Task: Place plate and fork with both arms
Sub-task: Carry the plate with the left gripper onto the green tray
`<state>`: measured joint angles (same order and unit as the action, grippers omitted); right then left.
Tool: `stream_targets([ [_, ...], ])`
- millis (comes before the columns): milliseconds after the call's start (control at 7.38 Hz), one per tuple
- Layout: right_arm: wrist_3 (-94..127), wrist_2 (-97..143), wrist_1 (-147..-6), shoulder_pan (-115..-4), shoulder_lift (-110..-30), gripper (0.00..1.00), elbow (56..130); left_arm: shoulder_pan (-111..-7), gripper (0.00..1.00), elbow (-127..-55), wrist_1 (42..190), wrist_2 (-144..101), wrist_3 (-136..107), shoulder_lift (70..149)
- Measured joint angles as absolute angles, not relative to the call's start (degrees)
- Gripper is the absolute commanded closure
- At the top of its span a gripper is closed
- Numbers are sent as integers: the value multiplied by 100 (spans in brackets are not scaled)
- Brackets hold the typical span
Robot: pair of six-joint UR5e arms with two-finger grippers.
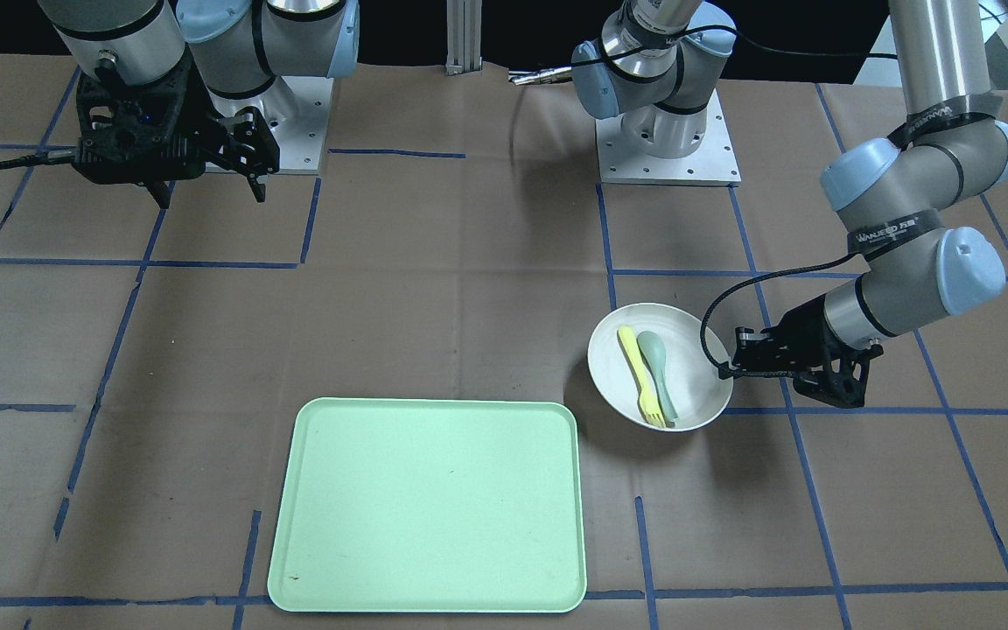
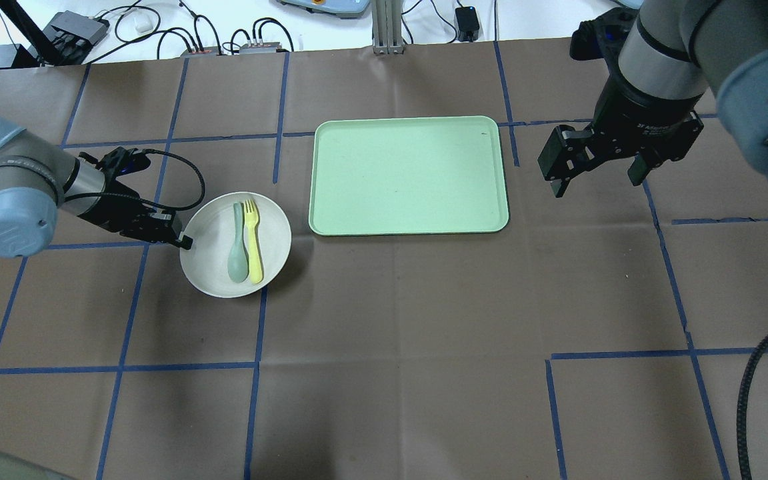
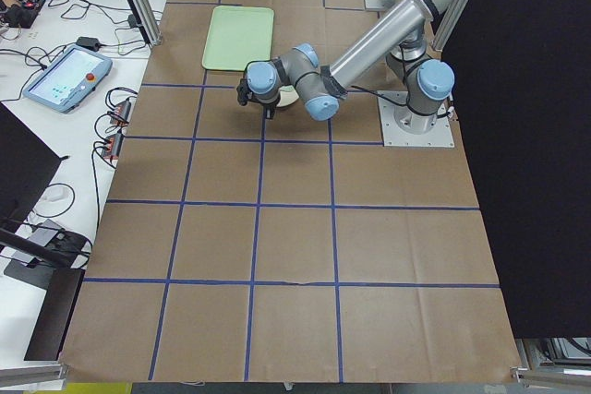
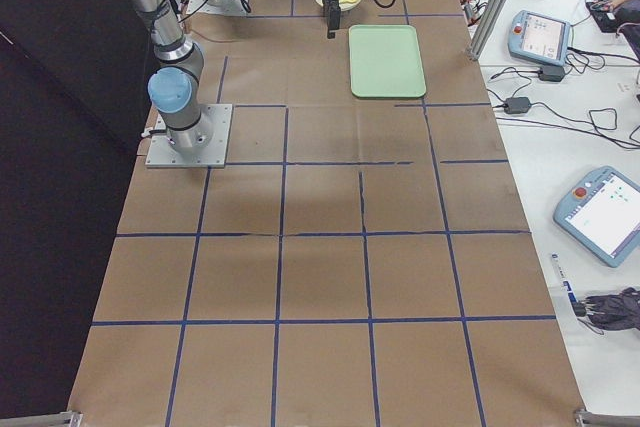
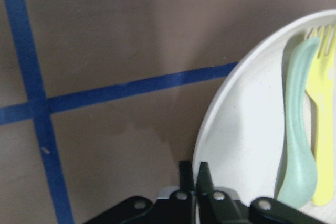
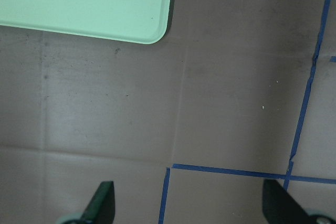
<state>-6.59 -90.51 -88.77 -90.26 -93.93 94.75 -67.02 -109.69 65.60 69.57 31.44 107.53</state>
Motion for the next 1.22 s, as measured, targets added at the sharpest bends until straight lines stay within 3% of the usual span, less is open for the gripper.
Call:
stream_targets([
  [406,-659,-9053,-8877,-9026,-9395,0,9475,-7783,98,-9957,6551,6808,1793,11246],
  [813,-659,-9052,-8877,-9027,-9394,0,9475,-8715,98,-8557,6557,6750,1110,12338],
  [1219,-659,-9053,-8877,-9026,-9394,0,9479,-9106,95,-7686,6797,6671,892,12993],
])
